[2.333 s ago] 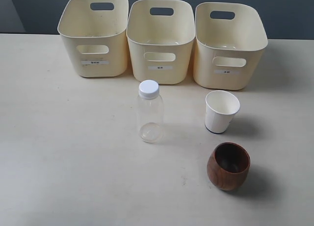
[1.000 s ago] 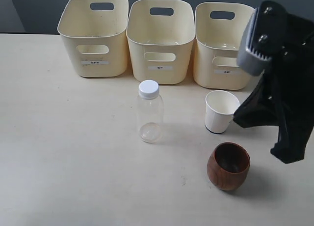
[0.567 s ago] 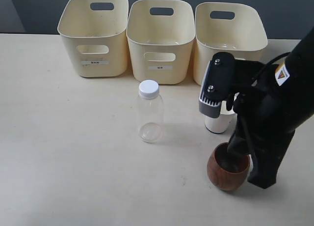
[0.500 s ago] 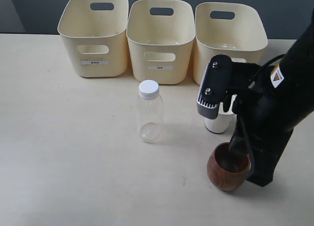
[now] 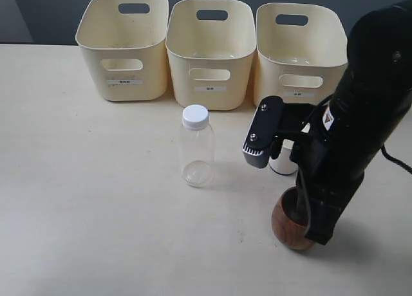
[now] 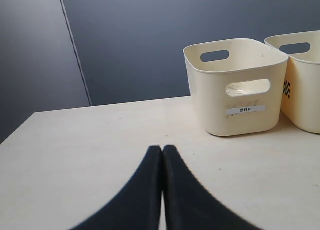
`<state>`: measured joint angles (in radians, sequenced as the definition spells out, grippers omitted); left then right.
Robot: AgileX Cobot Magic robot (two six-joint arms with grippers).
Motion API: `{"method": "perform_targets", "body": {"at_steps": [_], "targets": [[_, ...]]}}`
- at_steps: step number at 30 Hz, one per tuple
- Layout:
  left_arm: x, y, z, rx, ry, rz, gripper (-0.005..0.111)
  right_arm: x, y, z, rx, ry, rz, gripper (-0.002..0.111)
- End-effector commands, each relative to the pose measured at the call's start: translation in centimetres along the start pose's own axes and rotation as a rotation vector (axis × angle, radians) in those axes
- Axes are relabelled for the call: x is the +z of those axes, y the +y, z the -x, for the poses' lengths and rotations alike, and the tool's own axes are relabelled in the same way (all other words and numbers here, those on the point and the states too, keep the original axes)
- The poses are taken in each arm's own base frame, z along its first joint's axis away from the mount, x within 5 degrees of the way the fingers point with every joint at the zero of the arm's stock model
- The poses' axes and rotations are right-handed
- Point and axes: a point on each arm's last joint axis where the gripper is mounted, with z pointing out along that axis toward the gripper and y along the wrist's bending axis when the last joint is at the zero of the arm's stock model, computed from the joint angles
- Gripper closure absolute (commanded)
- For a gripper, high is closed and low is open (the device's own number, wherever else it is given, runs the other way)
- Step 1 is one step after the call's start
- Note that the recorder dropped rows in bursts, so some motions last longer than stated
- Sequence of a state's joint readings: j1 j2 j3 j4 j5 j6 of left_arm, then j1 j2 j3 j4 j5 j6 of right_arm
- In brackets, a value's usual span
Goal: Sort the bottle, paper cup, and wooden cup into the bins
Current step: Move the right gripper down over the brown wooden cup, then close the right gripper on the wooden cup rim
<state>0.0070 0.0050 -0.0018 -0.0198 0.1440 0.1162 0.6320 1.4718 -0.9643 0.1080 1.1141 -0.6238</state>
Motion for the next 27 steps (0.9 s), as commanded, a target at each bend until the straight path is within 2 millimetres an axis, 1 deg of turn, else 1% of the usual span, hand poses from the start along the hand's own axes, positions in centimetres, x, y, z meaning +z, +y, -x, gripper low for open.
{"method": "perform_targets", "body": {"at_steps": [1,7,14,15,16,17,18,19,20,21,23,27], "targets": [[0.0,0.0,0.0,-0.001,-0.012,0.002,0.107,1.4,-0.2,0.3,0.002,0.049,0.024,0.109],[0.0,0.0,0.0,-0.003,-0.012,0.002,0.107,2.6,-0.6,0.6,0.004,0.088,0.045,0.109],[0.0,0.0,0.0,-0.003,-0.012,0.002,0.107,2.6,-0.6,0.6,0.004,0.09,0.046,0.108],[0.0,0.0,0.0,-0.003,-0.012,0.002,0.107,2.6,-0.6,0.6,0.004,0.09,0.046,0.105],[0.0,0.0,0.0,-0.003,-0.012,0.002,0.107,2.6,-0.6,0.6,0.013,0.087,0.046,0.093],[0.0,0.0,0.0,-0.003,-0.012,0.002,0.107,2.6,-0.6,0.6,0.018,0.083,0.043,0.085],[0.0,0.0,0.0,-0.003,-0.012,0.002,0.107,2.7,-0.7,0.7,0.042,0.071,0.033,0.069],[0.0,0.0,0.0,-0.003,-0.012,0.002,0.107,2.7,-0.7,0.8,0.049,0.067,0.03,0.063],[0.0,0.0,0.0,-0.003,-0.012,0.002,0.107,2.7,-0.7,0.8,0.053,0.062,0.029,0.053],[0.0,0.0,0.0,-0.003,-0.012,0.002,0.107,2.7,-0.7,0.9,0.062,0.055,0.025,0.051],[0.0,0.0,0.0,-0.003,-0.012,0.002,0.107,2.7,-0.8,1.2,0.07,0.02,0.018,0.05],[0.0,0.0,0.0,-0.003,-0.012,0.002,0.107,2.7,-0.8,1.3,0.076,0.015,0.025,0.05]]}}
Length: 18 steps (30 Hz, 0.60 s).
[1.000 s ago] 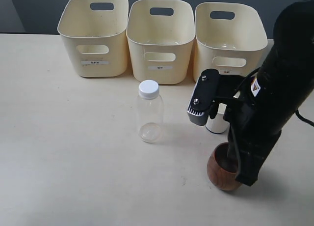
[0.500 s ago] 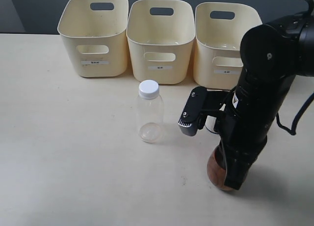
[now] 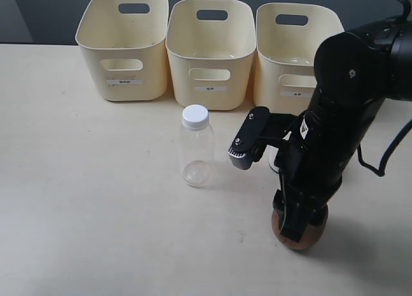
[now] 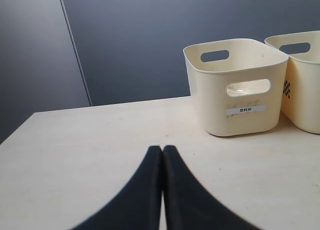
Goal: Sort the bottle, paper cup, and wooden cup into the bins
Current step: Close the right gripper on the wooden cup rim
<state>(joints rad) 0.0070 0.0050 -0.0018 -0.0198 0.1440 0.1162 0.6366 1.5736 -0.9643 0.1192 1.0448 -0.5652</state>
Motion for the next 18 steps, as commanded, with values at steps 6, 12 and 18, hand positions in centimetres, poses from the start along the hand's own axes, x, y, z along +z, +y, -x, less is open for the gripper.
{"method": "perform_targets", "body": {"at_steps": [6,12,18], "targets": [[0.0,0.0,0.0,-0.003,-0.012,0.002,0.107,0.1,0.2,0.1,0.015,-0.015,0.018,0.05],[0.0,0.0,0.0,-0.003,-0.012,0.002,0.107,1.1,0.0,0.3,0.021,0.017,0.037,0.05],[0.0,0.0,0.0,-0.003,-0.012,0.002,0.107,2.0,-0.3,0.6,0.024,0.034,0.043,0.05]]}}
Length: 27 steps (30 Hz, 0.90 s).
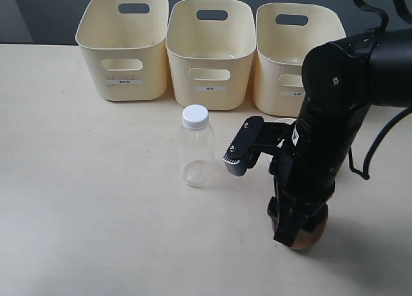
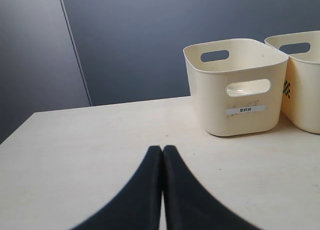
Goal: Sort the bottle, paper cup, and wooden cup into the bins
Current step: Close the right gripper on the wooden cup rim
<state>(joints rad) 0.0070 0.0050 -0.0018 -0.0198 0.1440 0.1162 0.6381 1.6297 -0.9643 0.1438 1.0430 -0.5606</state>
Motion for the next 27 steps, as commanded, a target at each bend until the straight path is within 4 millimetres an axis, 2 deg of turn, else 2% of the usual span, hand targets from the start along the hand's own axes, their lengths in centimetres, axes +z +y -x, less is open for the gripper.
{"method": "perform_targets", "body": {"at_steps": [1,15,18,21,24,27], "targets": [[0.0,0.0,0.0,-0.003,-0.012,0.002,0.107,0.6,-0.2,0.2,0.004,-0.003,-0.001,0.05],[0.0,0.0,0.0,-0.003,-0.012,0.002,0.107,1.5,-0.4,0.4,0.019,0.019,0.007,0.05],[0.0,0.0,0.0,-0.003,-0.012,0.002,0.107,1.8,-0.5,0.5,0.023,0.027,0.012,0.053],[0.0,0.0,0.0,-0.003,-0.012,0.002,0.107,2.0,-0.6,0.5,0.023,0.039,0.016,0.062],[0.0,0.0,0.0,-0.003,-0.012,0.002,0.107,2.5,-0.6,0.4,0.025,0.068,0.033,0.078],[0.0,0.0,0.0,-0.003,-0.012,0.002,0.107,2.6,-0.5,0.3,0.023,0.089,0.041,0.106]]}}
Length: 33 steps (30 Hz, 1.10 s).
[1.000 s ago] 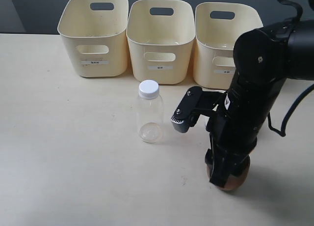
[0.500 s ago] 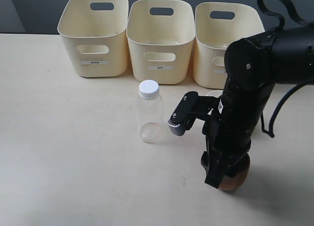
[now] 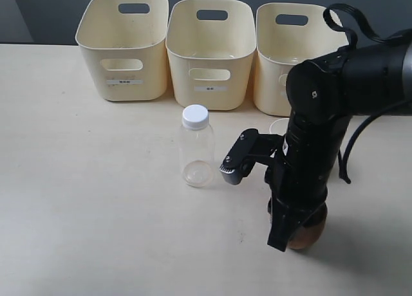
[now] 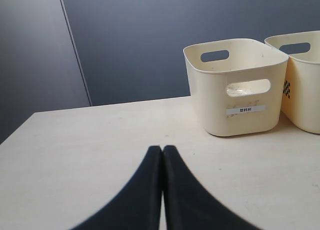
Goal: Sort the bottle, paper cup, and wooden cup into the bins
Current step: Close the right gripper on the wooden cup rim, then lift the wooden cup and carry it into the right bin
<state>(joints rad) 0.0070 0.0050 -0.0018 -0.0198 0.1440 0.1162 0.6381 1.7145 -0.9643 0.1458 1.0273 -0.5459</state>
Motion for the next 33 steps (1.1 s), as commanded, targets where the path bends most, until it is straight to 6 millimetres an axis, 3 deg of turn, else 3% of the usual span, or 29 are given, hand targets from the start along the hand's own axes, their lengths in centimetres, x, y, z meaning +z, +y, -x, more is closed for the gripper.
{"method": "perform_targets", "body": {"at_steps": [1,11,17,20,29,33], "targets": [[0.0,0.0,0.0,-0.003,-0.012,0.002,0.107,0.3,0.0,-0.2,-0.003,0.028,0.009,0.108],[0.0,0.0,0.0,-0.003,-0.012,0.002,0.107,0.0,0.1,-0.6,-0.015,0.071,0.015,0.109],[0.0,0.0,0.0,-0.003,-0.012,0.002,0.107,-2.3,0.5,-1.2,-0.037,-0.004,-0.05,0.109],[0.0,0.0,0.0,-0.003,-0.012,0.002,0.107,-4.6,1.0,-1.7,-0.049,-0.082,-0.097,0.109],[0.0,0.0,0.0,-0.003,-0.012,0.002,0.107,-14.1,2.7,-3.1,-0.081,-0.442,-0.328,0.109],[0.0,0.0,0.0,-0.003,-0.012,0.002,0.107,-16.8,2.4,-3.4,-0.035,-0.598,-0.478,0.109]]}}
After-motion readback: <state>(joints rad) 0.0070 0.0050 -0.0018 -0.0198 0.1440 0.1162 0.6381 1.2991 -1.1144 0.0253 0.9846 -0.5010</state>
